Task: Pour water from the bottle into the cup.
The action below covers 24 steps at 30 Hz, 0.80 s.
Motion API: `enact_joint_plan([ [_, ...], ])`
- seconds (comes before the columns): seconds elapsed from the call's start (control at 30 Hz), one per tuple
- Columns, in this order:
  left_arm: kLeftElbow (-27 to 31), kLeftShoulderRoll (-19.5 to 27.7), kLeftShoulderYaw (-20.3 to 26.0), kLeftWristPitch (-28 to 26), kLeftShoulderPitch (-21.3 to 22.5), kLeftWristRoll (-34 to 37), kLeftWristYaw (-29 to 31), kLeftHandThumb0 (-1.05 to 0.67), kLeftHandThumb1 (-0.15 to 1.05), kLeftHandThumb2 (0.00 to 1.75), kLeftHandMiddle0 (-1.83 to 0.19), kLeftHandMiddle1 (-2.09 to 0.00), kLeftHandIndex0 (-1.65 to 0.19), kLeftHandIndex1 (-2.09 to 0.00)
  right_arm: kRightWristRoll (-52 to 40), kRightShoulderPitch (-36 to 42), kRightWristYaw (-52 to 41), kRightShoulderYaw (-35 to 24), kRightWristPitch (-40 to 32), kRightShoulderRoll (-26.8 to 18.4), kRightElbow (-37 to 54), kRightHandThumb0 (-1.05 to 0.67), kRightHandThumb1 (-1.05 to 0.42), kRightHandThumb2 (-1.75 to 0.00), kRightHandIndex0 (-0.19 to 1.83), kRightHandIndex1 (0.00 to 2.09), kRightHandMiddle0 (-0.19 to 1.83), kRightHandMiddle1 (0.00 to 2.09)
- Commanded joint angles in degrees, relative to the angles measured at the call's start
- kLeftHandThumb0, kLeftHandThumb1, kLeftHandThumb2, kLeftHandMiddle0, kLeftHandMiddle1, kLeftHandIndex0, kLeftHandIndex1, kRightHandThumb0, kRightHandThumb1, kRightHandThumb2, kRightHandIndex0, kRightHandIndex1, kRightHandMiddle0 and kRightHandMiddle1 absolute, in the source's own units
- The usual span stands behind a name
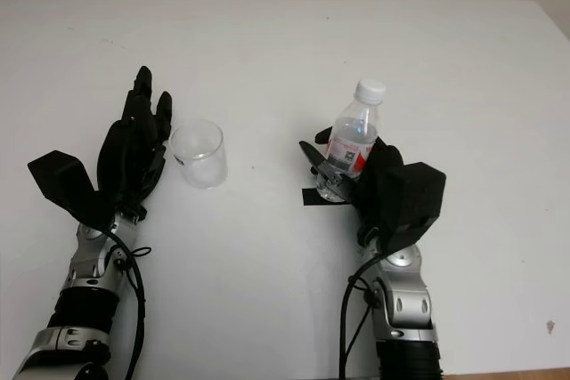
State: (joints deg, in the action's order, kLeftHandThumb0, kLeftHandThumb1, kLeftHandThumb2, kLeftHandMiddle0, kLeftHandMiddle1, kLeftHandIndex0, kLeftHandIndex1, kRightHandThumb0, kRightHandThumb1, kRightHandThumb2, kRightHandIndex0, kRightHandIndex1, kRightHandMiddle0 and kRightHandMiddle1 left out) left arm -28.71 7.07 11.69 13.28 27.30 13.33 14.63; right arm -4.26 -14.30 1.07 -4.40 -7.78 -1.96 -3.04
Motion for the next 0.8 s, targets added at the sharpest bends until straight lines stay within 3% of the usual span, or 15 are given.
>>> enact_joint_plan([
  [0.0, 0.07, 0.21, -0.05, -0.28, -0.55, 0.11, 0.19, -0.83, 1.05, 0.71, 0.12, -0.05, 0.16, -0.05, -0.15, 0.35, -0.13, -0.23, -0.01, 0.38, -2.91, -0.44, -1.05, -0.36, 1.48, 2.09, 1.03, 2.09],
  [0.3, -0.05, 0.35, 0.22, 0.40, -0.82, -0.08, -0.06, -0.83, 1.05, 0.70, 0.11, -0.05, 0.15, -0.06, -0.93, 0.17, -5.29, 0.22, 2.24, -1.51, -6.02, -0.47, -1.05, -0.34, 1.41, 2.09, 1.04, 2.09],
  [0.77, -0.57, 0.41, 0.49, 0.35, -0.44, 0.15, 0.07, -0.82, 1.05, 0.71, 0.11, -0.05, 0.15, -0.06, 1.30, 6.49, -12.99, 2.54, -0.19, -7.58, 2.28, -0.46, -1.05, -0.30, 1.15, 2.09, 0.85, 2.09],
])
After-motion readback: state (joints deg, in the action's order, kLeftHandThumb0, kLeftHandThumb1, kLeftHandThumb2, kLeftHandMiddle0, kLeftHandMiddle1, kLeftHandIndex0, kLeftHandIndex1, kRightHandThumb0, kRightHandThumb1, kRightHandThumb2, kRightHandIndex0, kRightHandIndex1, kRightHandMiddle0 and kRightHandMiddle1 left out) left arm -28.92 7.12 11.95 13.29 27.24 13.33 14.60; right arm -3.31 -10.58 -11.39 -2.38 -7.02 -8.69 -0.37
